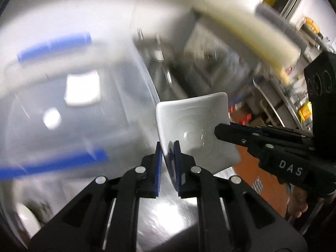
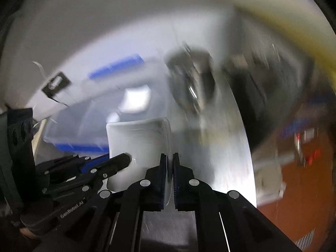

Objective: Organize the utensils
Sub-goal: 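Carry the second dish with both grippers into the clear box and release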

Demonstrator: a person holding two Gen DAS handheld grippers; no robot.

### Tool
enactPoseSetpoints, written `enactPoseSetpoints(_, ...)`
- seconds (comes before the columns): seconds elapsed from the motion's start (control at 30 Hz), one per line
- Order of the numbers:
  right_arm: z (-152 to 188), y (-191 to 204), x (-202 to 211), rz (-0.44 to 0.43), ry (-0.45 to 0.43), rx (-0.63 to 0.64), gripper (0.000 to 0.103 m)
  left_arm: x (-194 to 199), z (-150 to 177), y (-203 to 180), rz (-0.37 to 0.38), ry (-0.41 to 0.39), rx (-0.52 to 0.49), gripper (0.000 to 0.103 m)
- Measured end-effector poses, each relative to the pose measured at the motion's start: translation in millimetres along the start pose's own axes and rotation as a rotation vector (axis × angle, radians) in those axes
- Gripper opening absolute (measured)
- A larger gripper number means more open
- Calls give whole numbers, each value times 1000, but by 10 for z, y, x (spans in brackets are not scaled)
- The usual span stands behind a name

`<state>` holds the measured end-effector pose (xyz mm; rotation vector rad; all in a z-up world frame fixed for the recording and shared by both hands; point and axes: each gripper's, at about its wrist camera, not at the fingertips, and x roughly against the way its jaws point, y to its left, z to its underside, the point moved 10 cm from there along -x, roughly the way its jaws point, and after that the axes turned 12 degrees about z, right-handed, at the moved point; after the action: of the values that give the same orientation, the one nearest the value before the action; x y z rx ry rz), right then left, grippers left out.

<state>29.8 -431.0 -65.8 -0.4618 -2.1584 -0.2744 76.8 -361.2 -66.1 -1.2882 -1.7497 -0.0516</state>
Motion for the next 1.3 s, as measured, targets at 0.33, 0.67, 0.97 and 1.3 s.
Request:
enactPoseSetpoints(0.33,-1189,902,-999,-44,130,108,8,-78,-932,1423,-129,172,43,10)
enactPoseSetpoints(0.67,-1118,1004,-2194,103,362,112,8,-906,-830,2284,-96,369,194,10)
enactPoseSetpoints(0.97,-1115,1077,-2329,189,371,159,13,-1007,-883,2432,-85,365,196,10)
enactPoseSetpoints(1.3,-734,1061,-862,35,137,192,29,227,-1035,1797,-66,91,68,30)
